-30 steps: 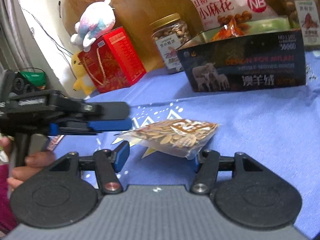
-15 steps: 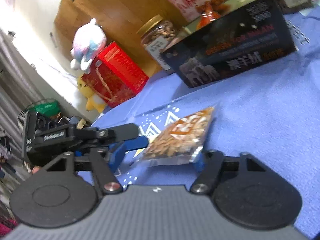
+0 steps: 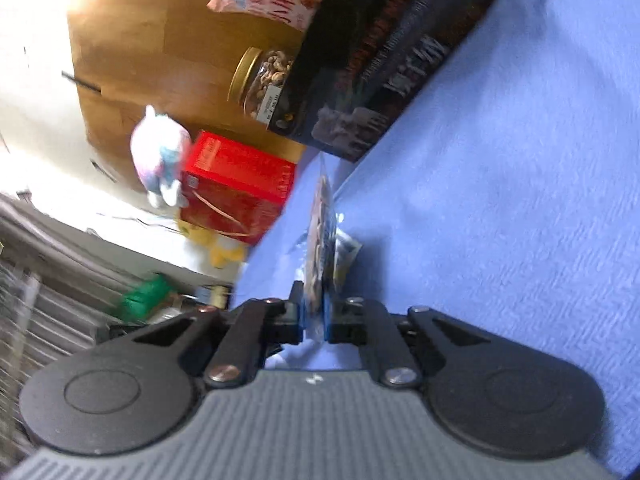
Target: Organize snacks
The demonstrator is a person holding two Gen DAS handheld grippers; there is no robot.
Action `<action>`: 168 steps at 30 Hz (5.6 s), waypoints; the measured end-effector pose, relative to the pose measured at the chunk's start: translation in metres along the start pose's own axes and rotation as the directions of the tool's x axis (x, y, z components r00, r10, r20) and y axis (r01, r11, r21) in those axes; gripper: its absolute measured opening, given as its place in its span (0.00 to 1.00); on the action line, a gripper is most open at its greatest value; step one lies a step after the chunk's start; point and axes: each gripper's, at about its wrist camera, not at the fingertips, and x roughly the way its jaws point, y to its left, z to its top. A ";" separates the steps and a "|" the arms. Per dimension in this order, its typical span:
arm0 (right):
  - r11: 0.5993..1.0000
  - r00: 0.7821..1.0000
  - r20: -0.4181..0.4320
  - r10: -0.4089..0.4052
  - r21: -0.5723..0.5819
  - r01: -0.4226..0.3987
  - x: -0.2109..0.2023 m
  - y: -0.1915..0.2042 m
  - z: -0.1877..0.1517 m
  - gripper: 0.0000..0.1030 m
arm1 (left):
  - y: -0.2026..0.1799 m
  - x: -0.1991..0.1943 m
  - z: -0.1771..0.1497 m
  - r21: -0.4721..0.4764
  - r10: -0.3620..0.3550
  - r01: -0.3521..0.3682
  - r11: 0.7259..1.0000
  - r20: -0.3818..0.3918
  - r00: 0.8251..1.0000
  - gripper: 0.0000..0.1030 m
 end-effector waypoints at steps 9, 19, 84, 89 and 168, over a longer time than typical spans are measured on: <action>0.988 0.994 -0.005 0.107 0.109 -0.106 -0.007 -0.002 0.010 0.11 | -0.024 0.000 0.012 0.065 -0.043 0.042 0.997 0.020 0.999 0.37; 0.981 0.981 0.092 0.168 0.082 -0.176 -0.034 0.011 0.026 0.11 | -0.026 -0.014 0.020 0.045 -0.047 0.044 0.998 0.076 0.996 0.63; 0.738 0.860 0.479 -0.174 -0.514 0.436 -0.062 0.085 0.037 0.64 | -0.043 -0.028 0.022 0.128 0.091 -0.106 0.986 0.118 0.989 0.73; 0.730 0.934 0.306 -0.185 -0.593 0.339 -0.050 0.081 -0.006 0.64 | -0.025 -0.051 -0.002 0.082 0.112 -0.124 0.989 0.134 0.985 0.73; 0.413 0.950 0.206 -0.234 -0.864 0.289 0.014 0.114 -0.051 0.48 | -0.051 0.012 0.010 0.204 0.070 -0.056 0.977 -0.061 0.996 0.67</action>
